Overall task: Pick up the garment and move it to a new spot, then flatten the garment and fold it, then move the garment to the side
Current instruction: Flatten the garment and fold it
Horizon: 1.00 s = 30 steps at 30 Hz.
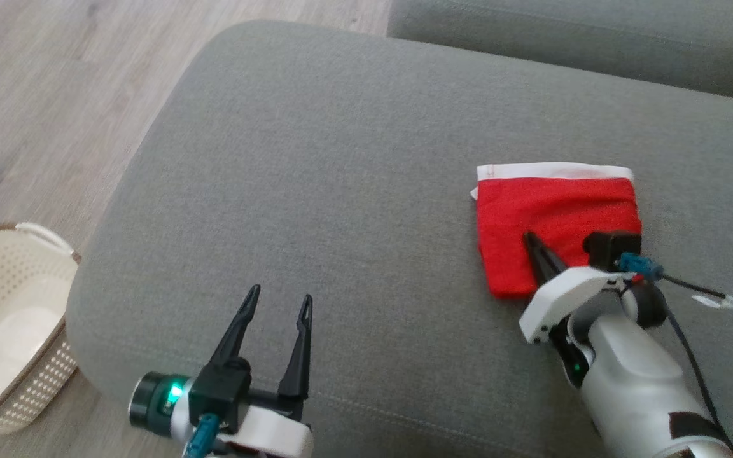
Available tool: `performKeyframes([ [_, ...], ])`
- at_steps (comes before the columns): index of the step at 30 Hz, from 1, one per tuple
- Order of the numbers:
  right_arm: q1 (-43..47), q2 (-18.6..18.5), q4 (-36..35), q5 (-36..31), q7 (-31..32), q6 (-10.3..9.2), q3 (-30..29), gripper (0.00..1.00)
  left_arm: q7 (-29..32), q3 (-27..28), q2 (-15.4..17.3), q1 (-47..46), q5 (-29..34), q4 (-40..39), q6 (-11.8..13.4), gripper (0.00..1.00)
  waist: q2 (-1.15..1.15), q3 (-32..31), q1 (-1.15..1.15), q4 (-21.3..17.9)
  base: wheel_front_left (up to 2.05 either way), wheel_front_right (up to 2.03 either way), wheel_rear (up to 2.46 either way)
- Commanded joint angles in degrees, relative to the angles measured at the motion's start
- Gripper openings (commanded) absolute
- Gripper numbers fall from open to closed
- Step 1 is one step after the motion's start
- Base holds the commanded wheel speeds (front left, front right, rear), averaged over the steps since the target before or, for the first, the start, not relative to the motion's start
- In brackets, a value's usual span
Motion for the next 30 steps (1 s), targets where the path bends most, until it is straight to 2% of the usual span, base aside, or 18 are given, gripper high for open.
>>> performKeyframes([
  [1, -1.8, 0.9, -3.1, 0.2, -0.7, 0.2, 0.7, 0.0, -0.3, 1.8, -0.3, -1.7, 0.0, -1.9, 0.4, 1.0, 0.0, -0.8, 0.0, -0.9, 0.0, 0.0, 0.0],
  [2, -1.6, 0.8, -5.3, 0.1, -0.8, 0.2, 0.2, 0.28, -0.3, 2.0, -0.3, -1.6, -0.1, -2.1, 0.5, 1.0, 0.0, -1.1, 0.0, -1.3, 0.0, 0.0, 0.0],
  [3, -1.1, 0.5, -7.9, -0.6, -0.8, 0.2, -0.2, 1.0, -0.3, 2.3, -0.3, -1.4, -0.3, -2.4, 0.7, 1.0, 0.0, -1.4, 0.0, -1.9, 0.0, 0.0, 0.0],
  [5, 0.7, 0.3, -14.0, -1.9, -0.8, 0.2, -1.3, 1.0, -0.3, 3.2, -0.3, -1.0, -0.8, -3.0, 1.0, 1.0, 0.0, -2.0, 0.0, -3.2, 0.0, 0.0, 0.0],
  [12, 13.7, -0.5, -42.3, -3.0, -0.8, 0.2, -2.1, 1.0, -0.3, 7.8, -0.4, 0.9, -3.6, -5.0, 1.6, 1.0, 0.0, -4.4, 0.0, -7.8, 0.0, 0.0, 0.0],
  [17, 22.8, -1.4, -54.5, -2.3, -0.8, 0.2, -3.3, 1.0, -0.3, 9.6, -0.4, 1.5, -3.3, -7.6, 0.5, 1.0, 0.0, -5.6, 0.0, -10.4, 0.0, 0.0, 0.0],
  [22, 29.7, -0.8, -60.0, -3.2, -0.8, 0.2, -6.4, 1.0, -0.3, 10.6, -0.4, 3.0, -2.2, -10.2, -0.5, 1.0, 0.0, -6.4, 0.0, -12.3, 0.0, 0.0, 0.0],
  [30, 35.2, -0.1, -59.1, -6.6, -0.8, 0.2, -4.7, 1.0, -0.3, 12.2, -0.4, 5.1, -0.6, -9.2, 0.0, 1.0, 0.0, -7.2, 0.0, -14.5, 0.0, 0.0, 0.0],
])
